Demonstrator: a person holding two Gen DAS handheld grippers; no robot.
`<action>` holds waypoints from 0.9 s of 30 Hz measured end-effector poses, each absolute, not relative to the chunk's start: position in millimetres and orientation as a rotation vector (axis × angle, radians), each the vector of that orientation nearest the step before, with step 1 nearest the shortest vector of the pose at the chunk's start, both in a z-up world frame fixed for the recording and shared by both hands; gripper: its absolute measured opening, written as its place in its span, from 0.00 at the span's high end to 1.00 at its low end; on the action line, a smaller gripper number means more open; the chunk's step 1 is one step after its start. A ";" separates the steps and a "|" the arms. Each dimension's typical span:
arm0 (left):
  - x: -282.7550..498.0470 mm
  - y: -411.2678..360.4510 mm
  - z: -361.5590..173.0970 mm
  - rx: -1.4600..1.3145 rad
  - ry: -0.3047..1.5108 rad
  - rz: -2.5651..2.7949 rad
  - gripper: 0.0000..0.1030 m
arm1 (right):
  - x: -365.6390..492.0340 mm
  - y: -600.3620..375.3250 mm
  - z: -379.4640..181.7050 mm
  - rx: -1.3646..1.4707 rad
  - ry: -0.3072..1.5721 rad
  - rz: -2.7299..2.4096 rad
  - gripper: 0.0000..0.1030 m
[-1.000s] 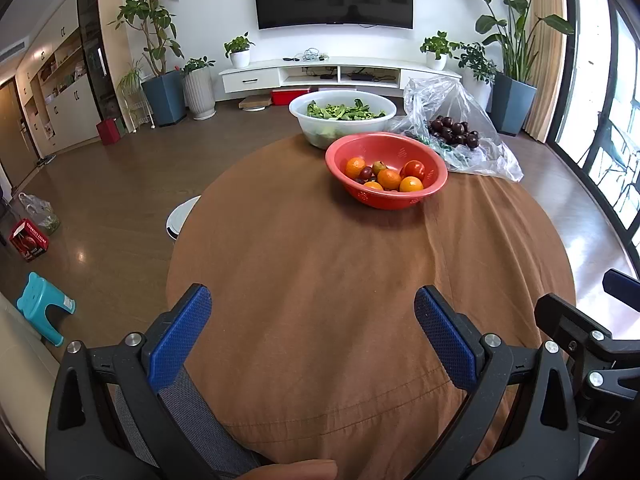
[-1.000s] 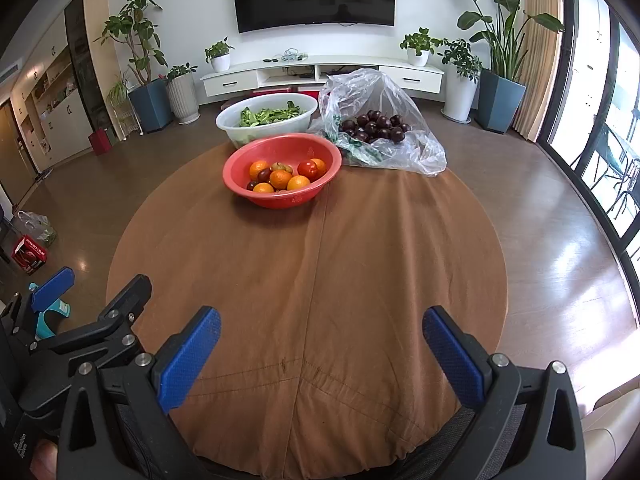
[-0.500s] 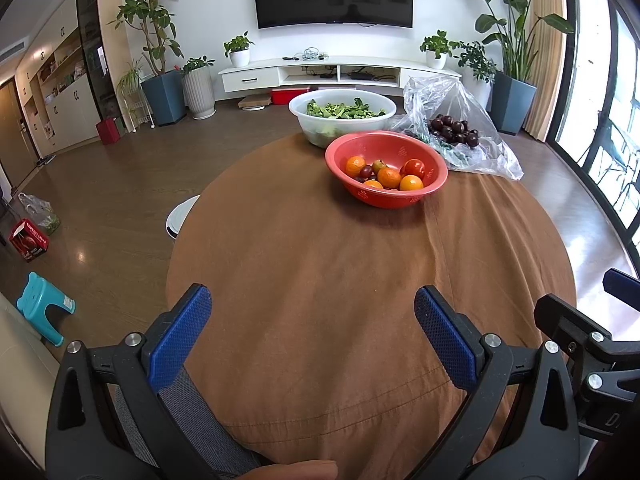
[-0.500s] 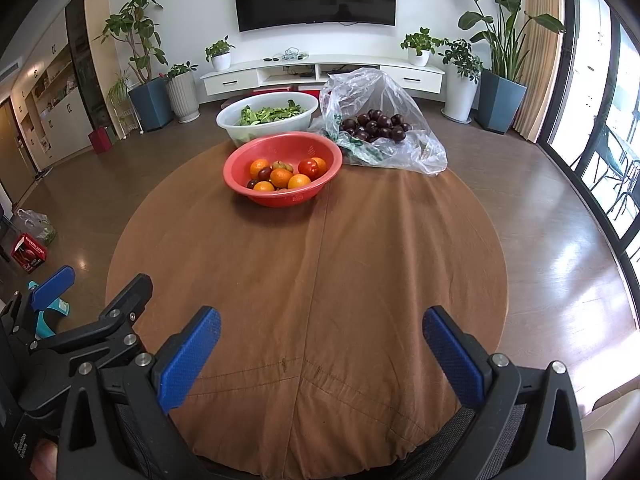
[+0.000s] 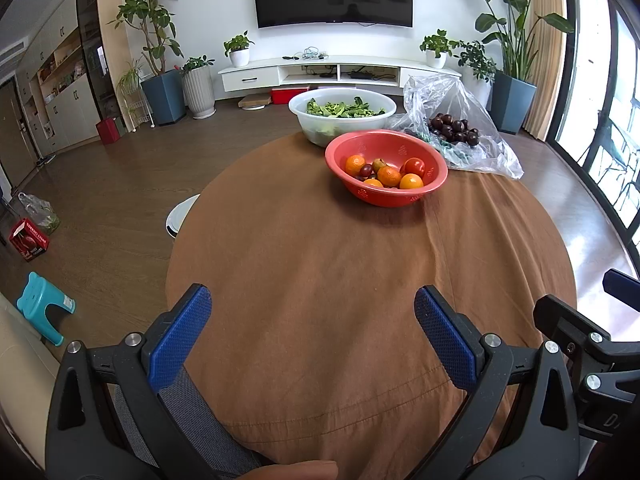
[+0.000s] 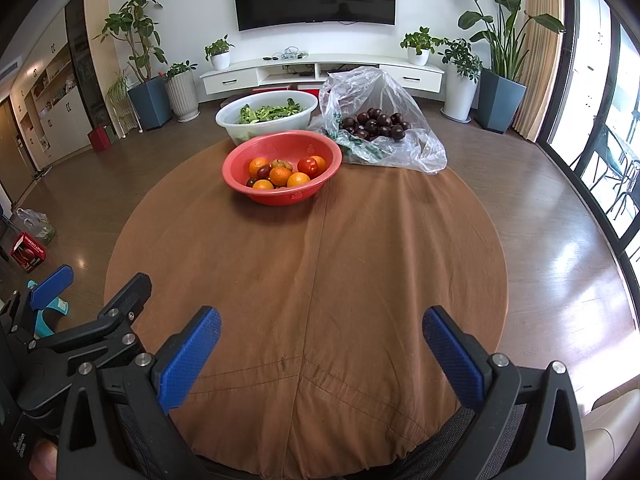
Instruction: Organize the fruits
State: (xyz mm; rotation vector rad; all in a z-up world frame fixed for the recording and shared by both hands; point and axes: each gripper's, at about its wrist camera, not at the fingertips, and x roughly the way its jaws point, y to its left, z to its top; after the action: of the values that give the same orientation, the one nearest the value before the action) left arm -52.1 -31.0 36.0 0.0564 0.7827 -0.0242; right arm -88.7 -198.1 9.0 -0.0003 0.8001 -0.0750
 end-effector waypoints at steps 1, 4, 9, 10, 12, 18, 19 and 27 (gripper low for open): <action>-52.1 -30.9 36.0 0.056 0.782 -0.024 0.00 | -88.7 -198.1 9.0 0.000 0.799 -0.075 0.00; -52.1 -30.9 36.0 0.056 0.783 -0.025 0.00 | -88.7 -198.0 9.1 -0.001 0.800 -0.075 0.00; -52.0 -31.0 36.0 0.057 0.783 -0.025 0.00 | -88.8 -197.9 9.4 -0.001 0.800 -0.075 0.00; -52.0 -31.0 35.9 0.057 0.783 -0.024 0.00 | -88.8 -197.9 9.4 -0.001 0.800 -0.075 0.00; -52.0 -31.1 36.0 0.056 0.783 -0.024 0.00 | -88.8 -197.9 9.4 0.000 0.800 -0.075 0.00; -51.9 -30.9 35.9 0.057 0.784 -0.025 0.00 | -88.9 -197.8 9.6 -0.001 0.800 -0.076 0.00; -51.9 -31.0 36.1 0.057 0.783 -0.025 0.00 | -88.9 -197.8 9.6 -0.001 0.801 -0.075 0.00; -53.6 -29.6 35.0 0.054 0.772 -0.022 0.00 | -88.5 -197.6 8.3 0.000 0.803 -0.076 0.00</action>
State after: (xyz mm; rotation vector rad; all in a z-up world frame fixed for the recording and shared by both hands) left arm -53.6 -29.6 35.0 0.0540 0.7717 -0.0217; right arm -88.5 -197.6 8.3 -0.0001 0.8032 -0.0756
